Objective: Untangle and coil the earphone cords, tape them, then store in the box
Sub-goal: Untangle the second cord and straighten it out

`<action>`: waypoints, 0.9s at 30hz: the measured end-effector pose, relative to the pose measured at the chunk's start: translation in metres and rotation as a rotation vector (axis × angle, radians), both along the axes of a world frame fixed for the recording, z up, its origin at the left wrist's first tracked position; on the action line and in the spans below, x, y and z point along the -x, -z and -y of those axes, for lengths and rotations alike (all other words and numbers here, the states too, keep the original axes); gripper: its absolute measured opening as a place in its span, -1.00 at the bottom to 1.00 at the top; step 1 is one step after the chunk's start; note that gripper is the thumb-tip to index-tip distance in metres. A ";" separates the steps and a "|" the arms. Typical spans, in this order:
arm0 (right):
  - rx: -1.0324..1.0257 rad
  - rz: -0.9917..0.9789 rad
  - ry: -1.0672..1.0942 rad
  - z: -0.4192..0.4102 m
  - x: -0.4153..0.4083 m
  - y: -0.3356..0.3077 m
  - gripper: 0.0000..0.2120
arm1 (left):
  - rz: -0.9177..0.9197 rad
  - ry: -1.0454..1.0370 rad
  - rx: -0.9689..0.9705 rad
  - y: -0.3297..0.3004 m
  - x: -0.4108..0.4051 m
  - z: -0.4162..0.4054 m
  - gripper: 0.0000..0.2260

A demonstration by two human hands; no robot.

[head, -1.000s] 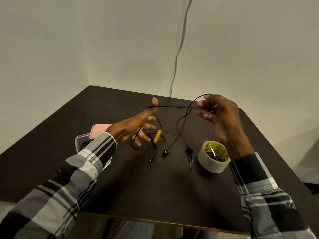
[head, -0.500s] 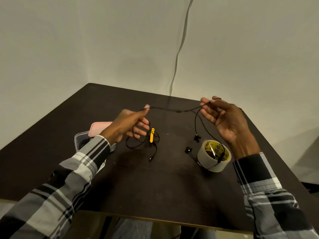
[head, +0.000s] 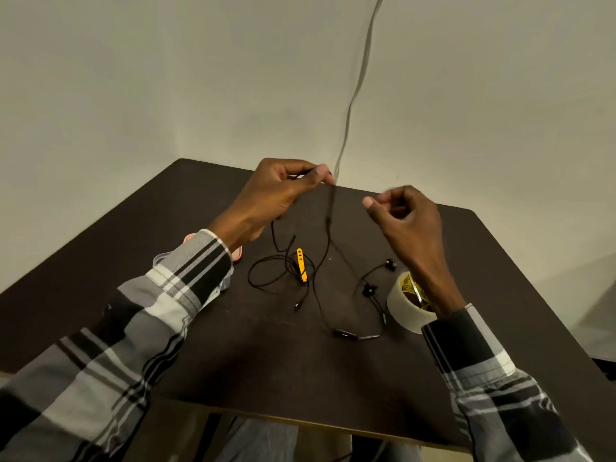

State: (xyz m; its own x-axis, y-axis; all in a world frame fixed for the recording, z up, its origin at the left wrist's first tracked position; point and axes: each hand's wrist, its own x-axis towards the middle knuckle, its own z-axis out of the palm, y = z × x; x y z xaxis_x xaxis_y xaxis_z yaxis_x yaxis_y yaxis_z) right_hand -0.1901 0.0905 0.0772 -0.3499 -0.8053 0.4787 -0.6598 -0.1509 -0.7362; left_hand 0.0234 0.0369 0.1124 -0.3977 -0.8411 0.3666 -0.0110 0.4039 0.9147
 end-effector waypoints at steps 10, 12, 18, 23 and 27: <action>-0.144 0.297 -0.432 -0.003 -0.032 0.003 -0.81 | -0.030 -0.063 0.026 -0.010 -0.003 0.013 -0.75; -0.149 0.347 -0.409 -0.010 -0.022 -0.002 -0.79 | -0.046 -0.172 0.014 -0.009 -0.005 0.018 -0.74; -0.127 0.364 -0.343 -0.023 0.009 -0.024 -0.79 | -0.148 -0.470 -0.129 0.001 -0.009 0.033 -0.75; -0.114 0.446 -0.357 -0.023 0.024 -0.037 -0.78 | -0.076 -0.597 -0.178 0.019 -0.021 0.054 -0.83; -0.126 0.517 -0.402 -0.013 0.014 -0.044 -0.82 | 0.117 -0.504 0.004 0.029 -0.008 0.050 -0.80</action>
